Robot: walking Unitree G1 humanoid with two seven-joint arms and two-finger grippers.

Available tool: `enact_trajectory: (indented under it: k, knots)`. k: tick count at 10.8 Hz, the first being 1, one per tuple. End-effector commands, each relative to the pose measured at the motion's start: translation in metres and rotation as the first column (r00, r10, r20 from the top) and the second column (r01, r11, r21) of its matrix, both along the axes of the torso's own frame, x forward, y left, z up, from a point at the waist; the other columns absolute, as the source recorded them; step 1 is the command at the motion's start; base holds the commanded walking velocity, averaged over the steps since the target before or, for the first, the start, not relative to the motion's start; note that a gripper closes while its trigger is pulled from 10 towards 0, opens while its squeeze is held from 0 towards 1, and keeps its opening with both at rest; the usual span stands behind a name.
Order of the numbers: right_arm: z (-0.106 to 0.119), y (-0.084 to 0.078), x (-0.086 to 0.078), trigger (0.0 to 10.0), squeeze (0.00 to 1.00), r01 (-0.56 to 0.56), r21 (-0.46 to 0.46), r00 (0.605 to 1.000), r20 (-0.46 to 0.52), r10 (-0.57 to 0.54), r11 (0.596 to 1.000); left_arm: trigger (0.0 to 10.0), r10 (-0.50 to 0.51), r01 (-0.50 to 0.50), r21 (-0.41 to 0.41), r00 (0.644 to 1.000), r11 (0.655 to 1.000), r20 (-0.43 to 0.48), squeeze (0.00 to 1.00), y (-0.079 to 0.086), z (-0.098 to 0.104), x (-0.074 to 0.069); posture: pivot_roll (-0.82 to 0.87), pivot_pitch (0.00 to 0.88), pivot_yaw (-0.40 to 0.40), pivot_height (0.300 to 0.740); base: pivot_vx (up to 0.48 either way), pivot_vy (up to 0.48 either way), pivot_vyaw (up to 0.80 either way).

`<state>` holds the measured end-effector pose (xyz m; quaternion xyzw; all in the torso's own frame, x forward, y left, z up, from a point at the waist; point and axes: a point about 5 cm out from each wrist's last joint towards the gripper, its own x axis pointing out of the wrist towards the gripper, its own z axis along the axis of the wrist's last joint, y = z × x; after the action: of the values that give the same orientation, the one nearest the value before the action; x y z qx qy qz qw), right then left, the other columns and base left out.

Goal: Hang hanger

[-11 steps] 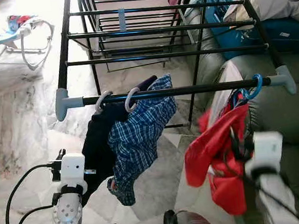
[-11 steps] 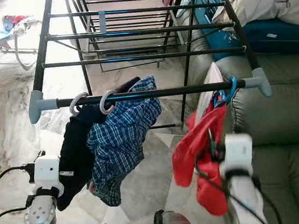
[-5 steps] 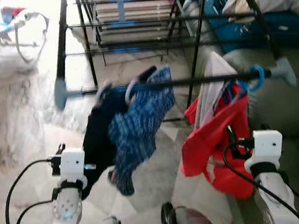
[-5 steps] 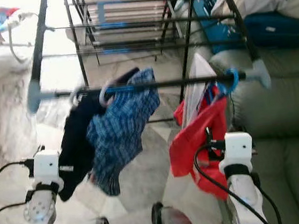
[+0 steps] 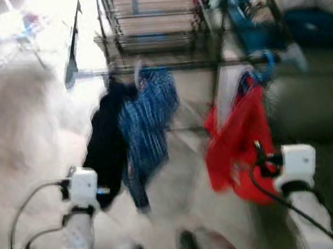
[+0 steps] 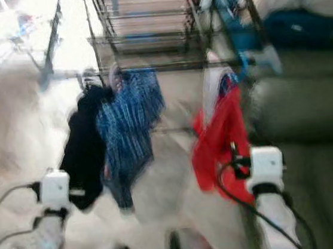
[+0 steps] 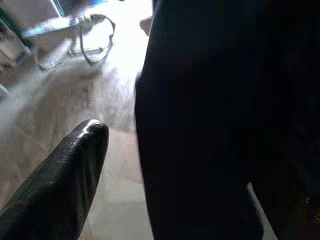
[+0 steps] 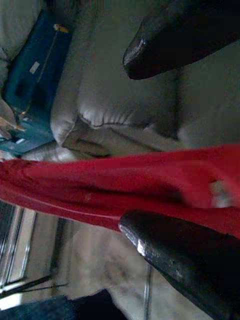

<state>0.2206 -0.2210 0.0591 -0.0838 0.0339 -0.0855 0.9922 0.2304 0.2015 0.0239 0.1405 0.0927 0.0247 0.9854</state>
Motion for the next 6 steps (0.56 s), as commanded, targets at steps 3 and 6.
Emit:
enact_trajectory:
  k: [3,6]
  knots:
    - [0.0002,-0.0007,0.0002,10.0,1.0,-0.002,-0.006,1.0,0.006,0.002,1.0,10.0,0.016,-0.016,0.007,1.0,1.0,-0.005,0.0,0.0047,-0.0004,0.0002,-0.01,0.147,-0.067,0.74,-0.266,0.0,0.0]
    - [-0.0018,0.002,0.0011,10.0,1.0,-0.015,-0.009,1.0,-0.002,0.015,1.0,10.0,0.013,-0.012,0.006,1.0,1.0,-0.006,0.0,0.0042,-0.0004,0.0016,-0.02,0.149,-0.066,0.74,-0.26,0.0,0.0]
